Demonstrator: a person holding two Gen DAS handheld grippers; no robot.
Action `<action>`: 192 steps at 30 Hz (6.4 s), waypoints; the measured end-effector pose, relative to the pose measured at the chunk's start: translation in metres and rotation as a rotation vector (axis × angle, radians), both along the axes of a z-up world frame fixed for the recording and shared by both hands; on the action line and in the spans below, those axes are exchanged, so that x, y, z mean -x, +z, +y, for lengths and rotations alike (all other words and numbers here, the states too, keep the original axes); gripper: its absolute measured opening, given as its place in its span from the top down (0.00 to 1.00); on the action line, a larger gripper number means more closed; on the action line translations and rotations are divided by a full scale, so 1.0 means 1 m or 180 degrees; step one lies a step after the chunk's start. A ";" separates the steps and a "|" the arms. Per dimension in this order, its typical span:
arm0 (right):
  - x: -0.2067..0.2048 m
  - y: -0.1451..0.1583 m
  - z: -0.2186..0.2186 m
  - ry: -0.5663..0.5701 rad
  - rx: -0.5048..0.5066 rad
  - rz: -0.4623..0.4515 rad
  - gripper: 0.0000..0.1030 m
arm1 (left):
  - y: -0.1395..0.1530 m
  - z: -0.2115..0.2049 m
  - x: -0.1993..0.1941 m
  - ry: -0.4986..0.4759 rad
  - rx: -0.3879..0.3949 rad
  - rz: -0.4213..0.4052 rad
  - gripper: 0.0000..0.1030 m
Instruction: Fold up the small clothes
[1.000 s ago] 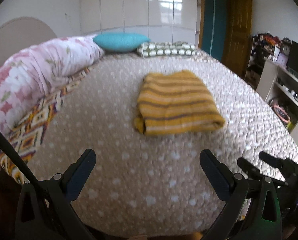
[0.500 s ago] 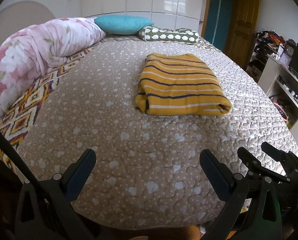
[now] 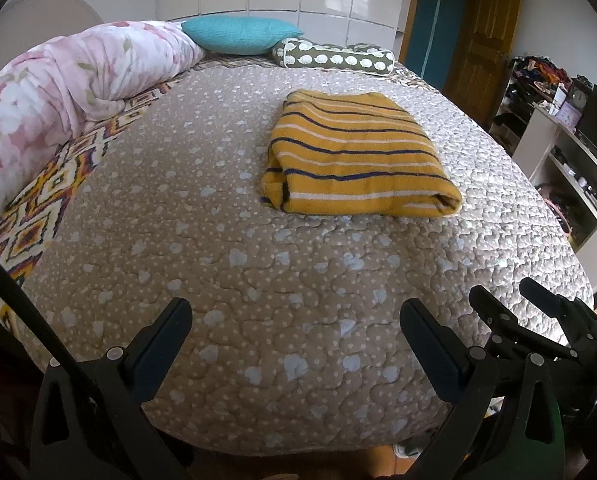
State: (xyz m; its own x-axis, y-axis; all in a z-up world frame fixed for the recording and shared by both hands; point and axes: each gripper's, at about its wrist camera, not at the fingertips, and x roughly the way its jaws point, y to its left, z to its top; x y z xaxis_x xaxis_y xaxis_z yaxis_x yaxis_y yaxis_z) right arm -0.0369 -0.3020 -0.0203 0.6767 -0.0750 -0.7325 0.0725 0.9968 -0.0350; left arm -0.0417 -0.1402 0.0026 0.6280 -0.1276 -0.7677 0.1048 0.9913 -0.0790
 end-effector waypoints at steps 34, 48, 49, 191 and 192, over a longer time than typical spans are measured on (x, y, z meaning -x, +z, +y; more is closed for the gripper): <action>-0.004 -0.023 -0.003 0.0019 -0.0013 0.0136 0.24 | -0.021 0.049 -0.110 -0.0166 0.0911 0.0450 0.61; -0.004 -0.026 -0.004 0.0061 0.0071 0.0060 0.22 | 0.004 0.026 -0.141 -0.0335 0.0603 0.0108 0.93; -0.003 -0.026 -0.003 0.0056 0.0073 0.0055 0.22 | 0.008 0.028 -0.141 -0.0335 0.0545 0.0085 0.93; -0.113 -0.011 -0.002 0.0182 -0.0466 0.0216 0.40 | 0.041 0.036 -0.059 0.0200 -0.0544 -0.0899 0.03; -0.106 -0.009 -0.008 0.0135 -0.0530 0.0181 0.39 | 0.044 0.037 -0.053 0.0206 -0.0562 -0.0993 0.02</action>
